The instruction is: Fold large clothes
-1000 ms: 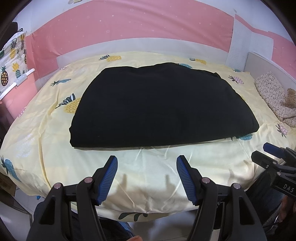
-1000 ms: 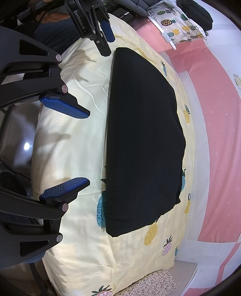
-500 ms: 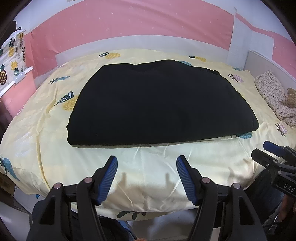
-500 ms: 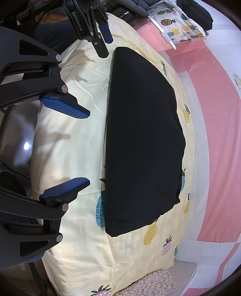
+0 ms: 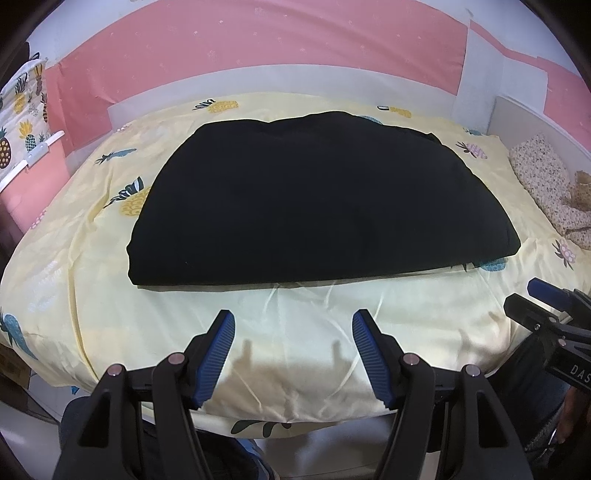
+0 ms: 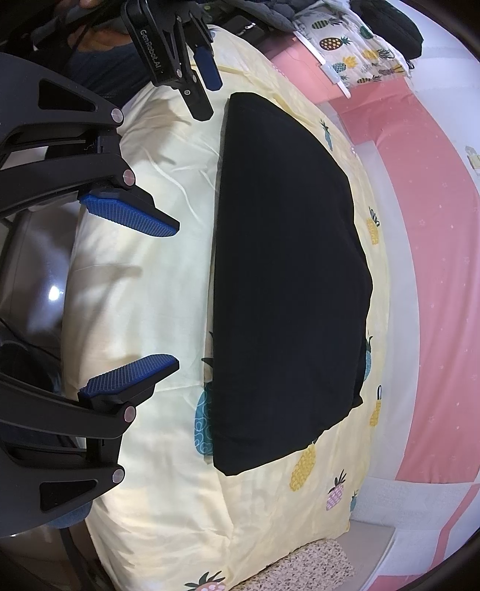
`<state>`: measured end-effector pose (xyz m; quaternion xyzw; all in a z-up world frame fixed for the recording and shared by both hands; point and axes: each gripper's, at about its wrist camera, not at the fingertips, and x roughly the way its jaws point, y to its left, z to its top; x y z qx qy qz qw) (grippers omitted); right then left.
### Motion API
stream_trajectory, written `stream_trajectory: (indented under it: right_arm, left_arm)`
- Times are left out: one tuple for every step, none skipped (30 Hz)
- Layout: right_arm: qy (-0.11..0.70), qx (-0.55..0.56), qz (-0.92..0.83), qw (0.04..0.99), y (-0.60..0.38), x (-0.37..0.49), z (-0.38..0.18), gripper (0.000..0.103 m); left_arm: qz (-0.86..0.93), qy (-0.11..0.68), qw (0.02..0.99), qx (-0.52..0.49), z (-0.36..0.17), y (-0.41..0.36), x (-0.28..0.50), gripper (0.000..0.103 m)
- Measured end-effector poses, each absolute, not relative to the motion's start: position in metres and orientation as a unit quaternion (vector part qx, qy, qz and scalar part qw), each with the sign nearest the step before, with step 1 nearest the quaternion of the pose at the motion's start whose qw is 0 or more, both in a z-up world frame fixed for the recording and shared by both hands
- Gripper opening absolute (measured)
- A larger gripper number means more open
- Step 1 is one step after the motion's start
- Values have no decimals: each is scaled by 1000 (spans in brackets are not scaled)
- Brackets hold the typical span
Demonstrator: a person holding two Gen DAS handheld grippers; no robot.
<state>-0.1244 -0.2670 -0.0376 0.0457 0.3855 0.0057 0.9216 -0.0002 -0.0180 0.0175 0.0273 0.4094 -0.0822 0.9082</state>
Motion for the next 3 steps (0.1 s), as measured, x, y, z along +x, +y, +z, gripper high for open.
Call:
stream_trajectory:
  right_arm:
    - [385, 46, 5, 922, -266, -125, -38, 66]
    - [384, 46, 5, 922, -266, -125, -38, 66]
    - [383, 46, 6, 923, -267, -125, -38, 66]
  left_arm:
    - [-81, 408, 909, 29, 18, -18, -1, 68]
    - [-82, 408, 909, 30, 18, -18, -1, 68]
    - [-83, 408, 909, 29, 18, -18, 0, 68]
